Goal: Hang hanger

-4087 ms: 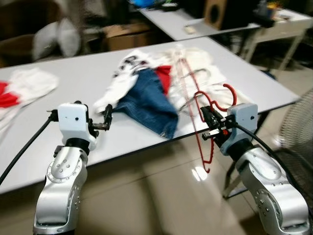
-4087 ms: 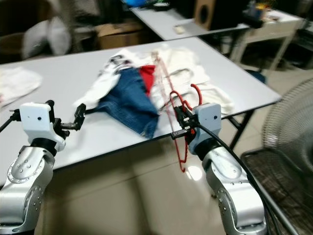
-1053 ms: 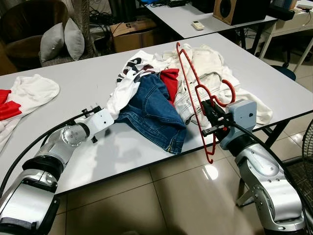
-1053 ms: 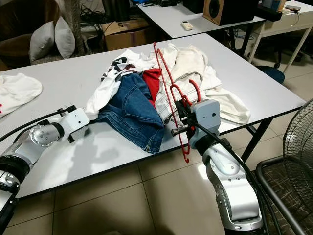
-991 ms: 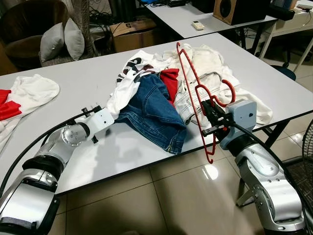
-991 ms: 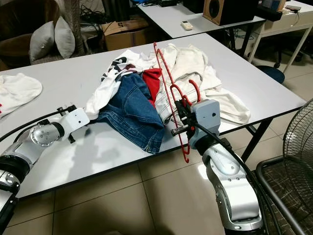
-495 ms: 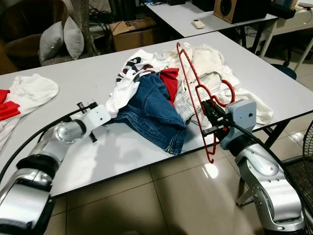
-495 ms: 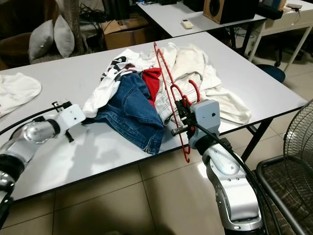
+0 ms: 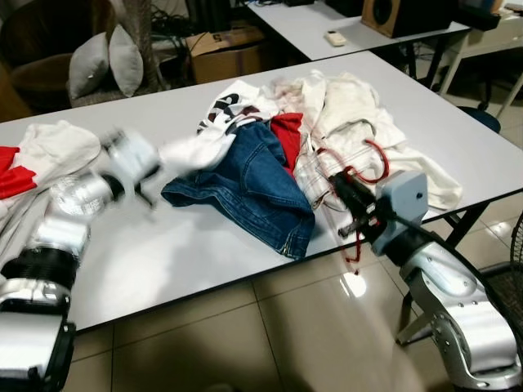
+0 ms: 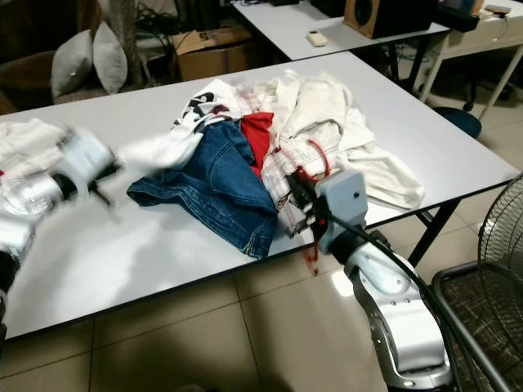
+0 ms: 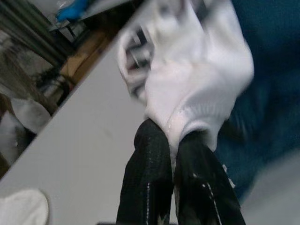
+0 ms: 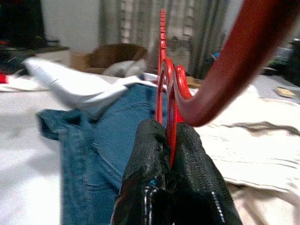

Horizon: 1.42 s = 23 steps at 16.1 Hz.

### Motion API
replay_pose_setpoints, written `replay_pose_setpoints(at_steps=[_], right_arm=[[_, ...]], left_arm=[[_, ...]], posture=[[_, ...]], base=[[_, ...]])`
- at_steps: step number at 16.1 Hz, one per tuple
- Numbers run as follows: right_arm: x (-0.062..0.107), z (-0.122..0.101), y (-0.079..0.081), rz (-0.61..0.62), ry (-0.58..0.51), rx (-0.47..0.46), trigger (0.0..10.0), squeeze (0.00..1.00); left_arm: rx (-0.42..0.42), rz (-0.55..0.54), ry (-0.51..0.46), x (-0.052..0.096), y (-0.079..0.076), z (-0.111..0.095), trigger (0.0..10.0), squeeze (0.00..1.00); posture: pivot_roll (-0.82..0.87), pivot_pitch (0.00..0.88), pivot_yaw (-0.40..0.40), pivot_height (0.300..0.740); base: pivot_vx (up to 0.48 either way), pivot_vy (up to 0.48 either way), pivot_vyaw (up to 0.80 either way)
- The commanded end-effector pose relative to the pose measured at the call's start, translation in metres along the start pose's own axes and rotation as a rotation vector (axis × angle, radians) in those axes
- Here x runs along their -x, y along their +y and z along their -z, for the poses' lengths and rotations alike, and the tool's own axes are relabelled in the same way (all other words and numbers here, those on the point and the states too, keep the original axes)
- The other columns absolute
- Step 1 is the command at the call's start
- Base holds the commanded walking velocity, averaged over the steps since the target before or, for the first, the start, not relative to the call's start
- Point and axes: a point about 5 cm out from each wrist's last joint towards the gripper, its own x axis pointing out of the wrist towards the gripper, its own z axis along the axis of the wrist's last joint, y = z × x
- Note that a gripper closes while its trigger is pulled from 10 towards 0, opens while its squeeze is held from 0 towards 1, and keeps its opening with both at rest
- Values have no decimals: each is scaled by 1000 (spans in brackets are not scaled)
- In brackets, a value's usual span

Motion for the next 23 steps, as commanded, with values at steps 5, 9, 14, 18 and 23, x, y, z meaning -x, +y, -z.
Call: replay_pose_setpoints(at_steps=[5, 9, 14, 18, 23], right_arm=[[29, -13, 36, -376, 9, -44, 10000, 0], [31, -7, 34, -395, 74, -21, 10000, 0], [12, 0, 7, -235, 151, 68, 10000, 0], [4, -8, 0, -229, 107, 98, 10000, 0], [-31, -6, -20, -274, 116, 172, 10000, 0]], left_arm=[[229, -61, -333, -1, 24, -89, 0, 0], [203, -79, -379, 9, 29, -112, 0, 0], [162, 103, -434, 43, 29, -144, 0, 0], [279, 147, -555, 75, 38, -167, 0, 0], [179, 286, -365, 83, 11, -141, 0, 0]], posture=[[-102, 0, 122, 740], [-105, 0, 120, 740], [-93, 0, 105, 740], [-66, 0, 87, 740], [-64, 0, 88, 740]], base=[[0, 0, 0], [0, 0, 0], [0, 0, 0], [0, 0, 0], [0, 0, 0]])
